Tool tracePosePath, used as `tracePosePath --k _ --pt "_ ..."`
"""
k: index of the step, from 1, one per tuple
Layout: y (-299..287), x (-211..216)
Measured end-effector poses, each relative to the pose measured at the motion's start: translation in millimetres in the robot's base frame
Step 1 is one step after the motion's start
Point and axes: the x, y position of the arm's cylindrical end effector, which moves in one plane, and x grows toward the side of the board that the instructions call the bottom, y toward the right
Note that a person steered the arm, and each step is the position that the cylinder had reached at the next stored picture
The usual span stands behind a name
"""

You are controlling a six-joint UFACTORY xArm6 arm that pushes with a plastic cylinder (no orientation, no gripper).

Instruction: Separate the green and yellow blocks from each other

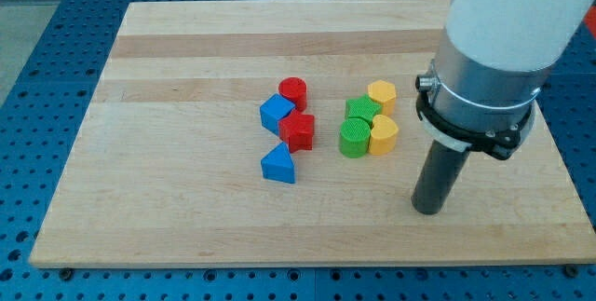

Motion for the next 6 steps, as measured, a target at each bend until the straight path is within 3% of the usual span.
tracePosePath --k 4,5,6 --pt "-78 -32" --pt "-78 -81" --pt "-74 -166"
